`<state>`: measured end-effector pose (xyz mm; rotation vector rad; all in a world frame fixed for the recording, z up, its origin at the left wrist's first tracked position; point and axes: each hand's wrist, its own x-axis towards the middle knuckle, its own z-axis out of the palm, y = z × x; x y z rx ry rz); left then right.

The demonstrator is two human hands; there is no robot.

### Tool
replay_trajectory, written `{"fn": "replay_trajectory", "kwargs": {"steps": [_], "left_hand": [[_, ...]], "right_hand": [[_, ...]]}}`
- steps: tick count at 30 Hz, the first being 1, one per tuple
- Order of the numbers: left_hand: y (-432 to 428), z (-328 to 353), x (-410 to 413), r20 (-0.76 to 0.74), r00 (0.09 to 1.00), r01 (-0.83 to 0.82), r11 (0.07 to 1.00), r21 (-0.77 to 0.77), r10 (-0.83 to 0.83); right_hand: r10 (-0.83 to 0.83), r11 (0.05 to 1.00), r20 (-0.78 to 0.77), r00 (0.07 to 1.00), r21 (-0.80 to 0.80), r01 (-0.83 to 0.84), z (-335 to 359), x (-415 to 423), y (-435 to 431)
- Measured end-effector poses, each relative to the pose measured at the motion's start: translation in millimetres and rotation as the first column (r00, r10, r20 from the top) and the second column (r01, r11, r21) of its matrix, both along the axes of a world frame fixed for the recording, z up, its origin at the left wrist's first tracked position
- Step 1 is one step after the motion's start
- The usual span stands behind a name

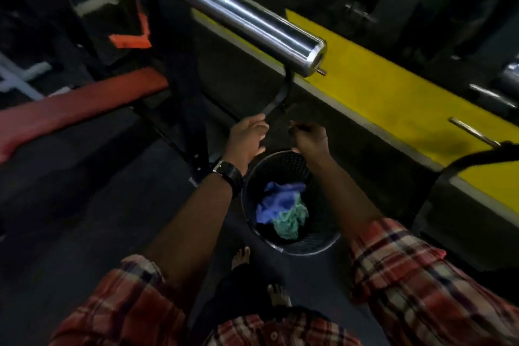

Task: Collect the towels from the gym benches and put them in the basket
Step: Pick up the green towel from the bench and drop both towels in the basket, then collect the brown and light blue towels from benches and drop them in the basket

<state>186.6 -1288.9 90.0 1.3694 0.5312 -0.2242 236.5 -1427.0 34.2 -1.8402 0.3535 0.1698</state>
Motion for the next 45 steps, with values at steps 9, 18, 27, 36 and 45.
{"fn": "replay_trajectory", "kwargs": {"steps": [9, 18, 27, 36, 45], "left_hand": [[90, 46, -111, 0.186, 0.884, -0.443, 0.895, 0.042, 0.429], [221, 88, -298, 0.276, 0.538, -0.839, 0.536, 0.092, 0.796], [326, 103, -507, 0.329, 0.244, -0.968, 0.247, 0.033, 0.912], [428, 107, -659, 0.357, 0.054, -0.998, 0.042, 0.041, 0.932], [568, 79, -673, 0.337, 0.017, -0.999, 0.005, 0.038, 0.941]], "right_hand": [[0.494, 0.84, 0.069, 0.867, 0.219, -0.496, 52, -59, 131], [0.818, 0.464, 0.202, 0.538, 0.321, -0.826, 120, -218, 307], [0.924, 0.204, 0.235, 0.301, 0.365, -0.908, 149, -405, 457], [0.951, 0.065, 0.248, 0.185, 0.424, -0.904, 160, -531, 577], [0.962, 0.047, 0.224, 0.159, 0.436, -0.899, 128, -552, 739]]}}
